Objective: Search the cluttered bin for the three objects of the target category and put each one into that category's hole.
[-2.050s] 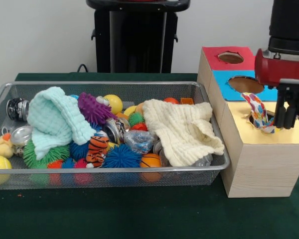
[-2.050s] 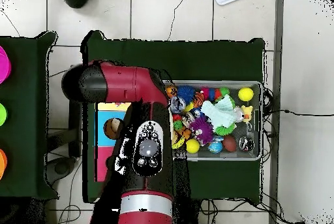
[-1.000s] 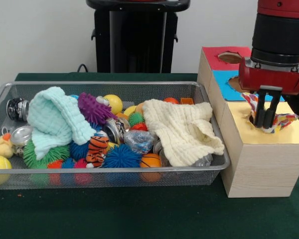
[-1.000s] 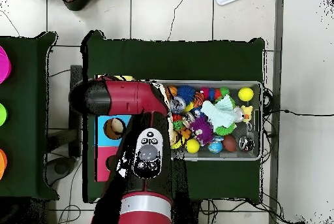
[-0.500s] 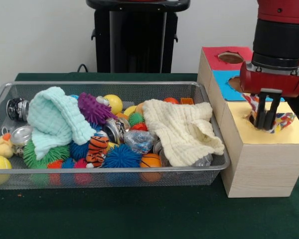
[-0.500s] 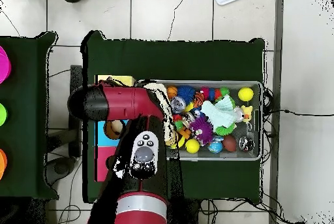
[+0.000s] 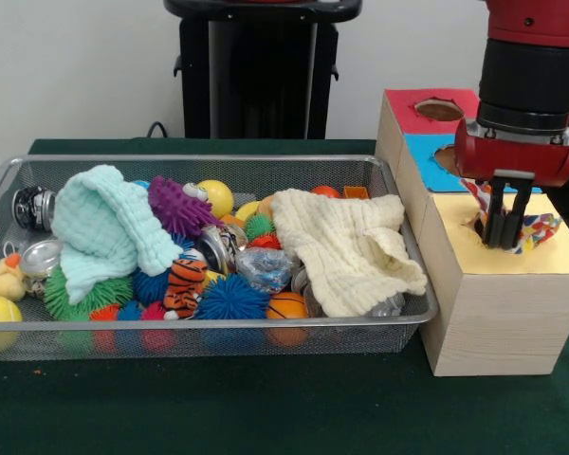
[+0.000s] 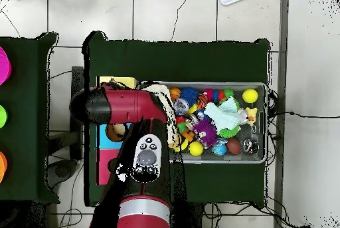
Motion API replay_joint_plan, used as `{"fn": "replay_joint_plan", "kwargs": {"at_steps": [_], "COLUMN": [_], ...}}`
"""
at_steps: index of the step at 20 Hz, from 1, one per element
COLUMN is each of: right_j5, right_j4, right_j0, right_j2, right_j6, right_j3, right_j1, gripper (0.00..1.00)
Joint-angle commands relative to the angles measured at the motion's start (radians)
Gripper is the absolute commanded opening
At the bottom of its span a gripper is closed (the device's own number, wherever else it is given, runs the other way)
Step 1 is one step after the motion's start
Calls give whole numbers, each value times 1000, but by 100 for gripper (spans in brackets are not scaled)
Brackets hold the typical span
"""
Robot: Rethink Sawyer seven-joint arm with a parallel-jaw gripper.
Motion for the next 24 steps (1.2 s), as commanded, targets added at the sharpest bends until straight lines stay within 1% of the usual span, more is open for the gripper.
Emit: {"fn": "replay_joint_plan", "kwargs": {"at_steps": [1,4,11,17,21,24], "right_j5": [-11,-18,16,28,38,48], "right_j4": [16,24,47,80,93,104], "right_j0": [-7,-5,10,44,67,91], "right_j2": [45,51,50,28,11,-6], "right_j6": [175,184,208,248,259,271], "right_j3": [94,97,109,114,105,114], "right_j1": [51,55,44,35,40,30], "gripper": [0,0,0,0,0,0]}}
